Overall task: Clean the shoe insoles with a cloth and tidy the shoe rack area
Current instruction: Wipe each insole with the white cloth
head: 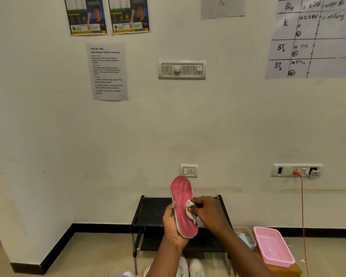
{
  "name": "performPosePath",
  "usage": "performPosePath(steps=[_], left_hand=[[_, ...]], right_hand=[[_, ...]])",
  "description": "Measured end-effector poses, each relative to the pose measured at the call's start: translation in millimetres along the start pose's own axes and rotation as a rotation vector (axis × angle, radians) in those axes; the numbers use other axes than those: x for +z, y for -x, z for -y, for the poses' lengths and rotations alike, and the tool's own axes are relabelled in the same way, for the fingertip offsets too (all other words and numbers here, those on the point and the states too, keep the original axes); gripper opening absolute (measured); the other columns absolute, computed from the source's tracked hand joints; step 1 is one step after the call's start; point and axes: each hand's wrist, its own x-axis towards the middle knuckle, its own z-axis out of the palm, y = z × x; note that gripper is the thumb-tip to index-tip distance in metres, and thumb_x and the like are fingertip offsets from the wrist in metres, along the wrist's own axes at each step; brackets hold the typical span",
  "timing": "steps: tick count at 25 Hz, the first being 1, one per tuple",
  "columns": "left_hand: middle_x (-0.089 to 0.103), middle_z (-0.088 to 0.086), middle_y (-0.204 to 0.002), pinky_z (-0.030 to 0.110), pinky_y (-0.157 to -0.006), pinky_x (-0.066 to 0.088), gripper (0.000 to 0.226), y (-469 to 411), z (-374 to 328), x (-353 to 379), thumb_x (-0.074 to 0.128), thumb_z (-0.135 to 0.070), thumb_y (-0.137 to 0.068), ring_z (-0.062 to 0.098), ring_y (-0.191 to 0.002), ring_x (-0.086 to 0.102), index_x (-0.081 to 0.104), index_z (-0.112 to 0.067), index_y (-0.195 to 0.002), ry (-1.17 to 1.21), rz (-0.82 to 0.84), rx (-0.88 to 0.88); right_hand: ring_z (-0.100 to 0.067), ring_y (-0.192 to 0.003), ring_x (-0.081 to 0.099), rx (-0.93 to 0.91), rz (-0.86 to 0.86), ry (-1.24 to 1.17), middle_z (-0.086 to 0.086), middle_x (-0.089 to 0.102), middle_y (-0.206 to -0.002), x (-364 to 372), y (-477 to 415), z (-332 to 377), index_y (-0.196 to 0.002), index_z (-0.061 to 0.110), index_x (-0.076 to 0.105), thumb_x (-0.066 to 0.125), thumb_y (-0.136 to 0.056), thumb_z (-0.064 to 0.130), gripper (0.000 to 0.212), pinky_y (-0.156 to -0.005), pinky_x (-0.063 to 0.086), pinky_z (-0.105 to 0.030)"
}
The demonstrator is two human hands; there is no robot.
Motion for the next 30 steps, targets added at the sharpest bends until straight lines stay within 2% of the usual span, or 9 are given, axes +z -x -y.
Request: performPosePath(steps=[2,4,7,9,14,18,20,24,30], left_hand=[[0.066,0.020,-0.076,0.039,-0.061,0.058,0.042,-10,-4,6,0.042,-0.034,-0.091,0.032,-0.067,0.067,0.069,-0.001,-0.091,0.014,0.025,-0.014],[0.066,0.020,-0.082,0.039,-0.067,0.056,0.043,-24,-4,6,0.044,-0.035,-0.089,0.032,-0.074,0.066,0.070,0.000,-0.091,0.051,0.038,-0.036],[0.061,0.019,-0.105,0.038,-0.081,0.054,0.051,-40,-4,4,0.047,-0.038,-0.085,0.030,-0.095,0.061,0.057,0.001,-0.118,0.091,0.041,-0.066],[0.060,0.020,-0.109,0.035,-0.081,0.055,0.056,-51,-5,0,0.044,-0.038,-0.087,0.029,-0.093,0.063,0.052,0.002,-0.125,0.113,0.037,-0.077],[0.063,0.022,-0.099,0.033,-0.072,0.056,0.054,-62,-4,-11,0.039,-0.038,-0.091,0.029,-0.081,0.064,0.064,0.006,-0.110,0.097,0.065,-0.129],[0.062,0.018,-0.101,0.033,-0.075,0.056,0.054,-66,0,-20,0.039,-0.041,-0.093,0.028,-0.082,0.066,0.054,0.002,-0.121,0.080,0.046,-0.184],[0.063,0.016,-0.092,0.034,-0.073,0.056,0.048,-64,5,-20,0.040,-0.040,-0.093,0.027,-0.078,0.066,0.058,-0.001,-0.112,0.075,0.027,-0.199],[0.066,0.016,-0.081,0.034,-0.065,0.059,0.039,-62,11,-18,0.040,-0.036,-0.095,0.028,-0.071,0.069,0.062,-0.004,-0.101,0.105,-0.035,-0.138],[0.063,0.016,-0.075,0.032,-0.062,0.059,0.046,-64,3,-22,0.041,-0.037,-0.092,0.025,-0.064,0.067,0.064,0.003,-0.093,0.137,0.004,-0.162]], right_hand=[[-0.008,-0.091,0.063,-0.126,-0.006,0.137,0.000,0.068,-0.109,0,-12,7,-0.112,0.016,0.067,0.060,-0.089,0.018,0.024,-0.072,0.043,-0.002],[-0.013,-0.098,0.063,-0.219,0.040,0.266,0.000,0.067,-0.113,4,-19,9,-0.114,0.019,0.066,0.057,-0.091,0.017,0.025,-0.087,0.047,-0.014],[-0.013,-0.104,0.060,-0.294,0.087,0.320,0.000,0.066,-0.115,11,-15,7,-0.111,0.014,0.068,0.050,-0.092,0.006,0.027,-0.096,0.040,-0.013],[-0.013,-0.102,0.062,-0.315,0.090,0.286,-0.003,0.068,-0.111,14,-11,3,-0.105,0.010,0.070,0.049,-0.088,-0.004,0.030,-0.095,0.040,-0.010],[-0.012,-0.092,0.064,-0.338,0.134,0.217,-0.005,0.071,-0.098,14,-1,-22,-0.090,0.010,0.075,0.054,-0.080,-0.008,0.029,-0.089,0.047,-0.014],[-0.014,-0.094,0.064,-0.302,0.150,0.238,-0.006,0.070,-0.101,23,-10,-30,-0.095,0.010,0.074,0.062,-0.082,0.000,0.020,-0.090,0.041,-0.009],[-0.018,-0.094,0.064,-0.255,0.128,0.287,-0.005,0.069,-0.104,27,-23,-29,-0.099,0.011,0.073,0.061,-0.084,0.006,0.020,-0.091,0.044,-0.018],[-0.018,-0.090,0.064,-0.204,0.075,0.354,-0.005,0.069,-0.105,24,-46,-23,-0.103,0.013,0.072,0.058,-0.088,0.014,0.020,-0.083,0.046,-0.019],[-0.023,-0.101,0.059,-0.260,0.164,0.317,-0.007,0.067,-0.109,34,-26,-22,-0.103,0.009,0.071,0.052,-0.087,0.000,0.026,-0.097,0.043,-0.031]])
